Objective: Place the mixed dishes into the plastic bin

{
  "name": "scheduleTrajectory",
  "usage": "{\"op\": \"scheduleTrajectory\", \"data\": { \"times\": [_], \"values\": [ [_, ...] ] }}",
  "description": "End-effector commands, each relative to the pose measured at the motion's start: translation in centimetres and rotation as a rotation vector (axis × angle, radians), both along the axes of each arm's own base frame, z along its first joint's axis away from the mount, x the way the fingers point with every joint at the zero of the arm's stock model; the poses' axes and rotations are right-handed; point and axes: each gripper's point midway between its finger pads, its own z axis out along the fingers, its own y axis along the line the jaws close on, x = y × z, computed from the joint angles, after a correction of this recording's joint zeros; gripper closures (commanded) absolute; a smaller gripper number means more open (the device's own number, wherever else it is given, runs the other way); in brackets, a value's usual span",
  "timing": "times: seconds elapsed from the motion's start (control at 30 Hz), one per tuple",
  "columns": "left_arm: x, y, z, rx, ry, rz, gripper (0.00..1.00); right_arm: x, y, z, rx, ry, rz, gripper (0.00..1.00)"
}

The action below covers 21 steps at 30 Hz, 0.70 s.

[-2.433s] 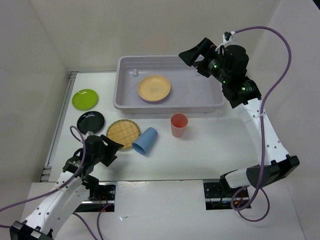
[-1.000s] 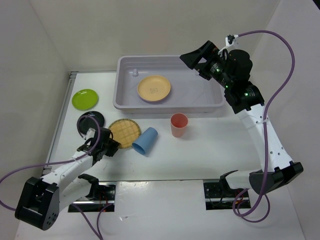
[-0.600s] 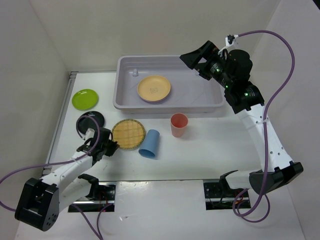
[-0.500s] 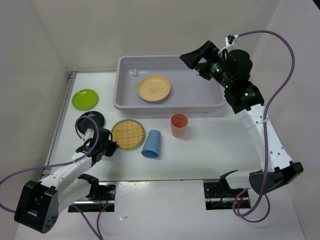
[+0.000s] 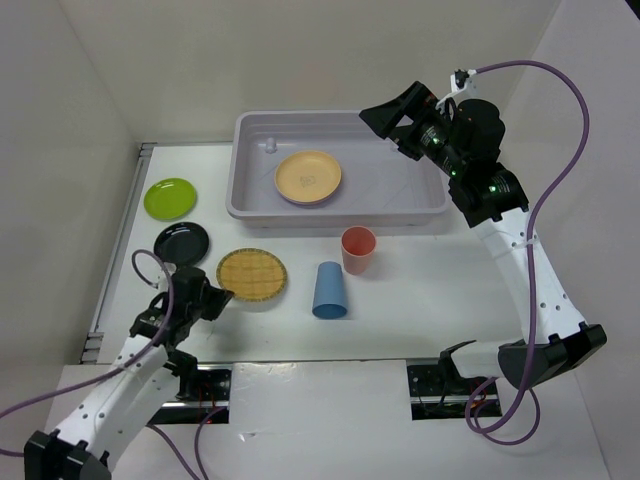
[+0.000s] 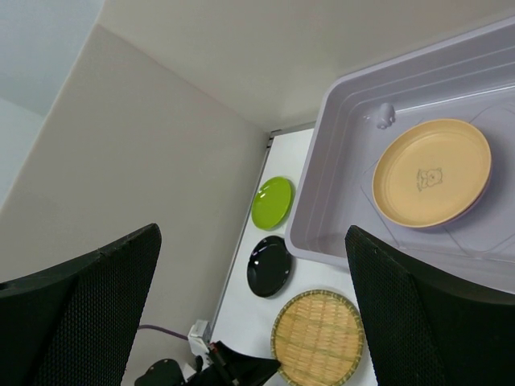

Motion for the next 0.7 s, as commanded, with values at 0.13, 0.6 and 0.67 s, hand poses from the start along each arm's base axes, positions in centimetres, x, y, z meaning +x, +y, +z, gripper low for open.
{"op": "scheduleTrajectory", "data": {
  "times": [0.13,0.6,0.67],
  "values": [
    [-1.0,-0.5,2.7,-0.056,-0.080,-0.036,1.00,-1.0,0.2,2.5,0.037,-0.072,0.019,0.00],
    [-2.4,-1.0,5.8,-0.103,-0.155,-0.083,1.00,-1.1,0.4,2.5,0.037,-0.071,0.029,0.00],
    [-2.8,-1.0,6.1,-0.102,-0.155,-0.096,1.00,-1.1,0.4,2.5,0.037,-0.071,0.029,0.00]
  ]
}}
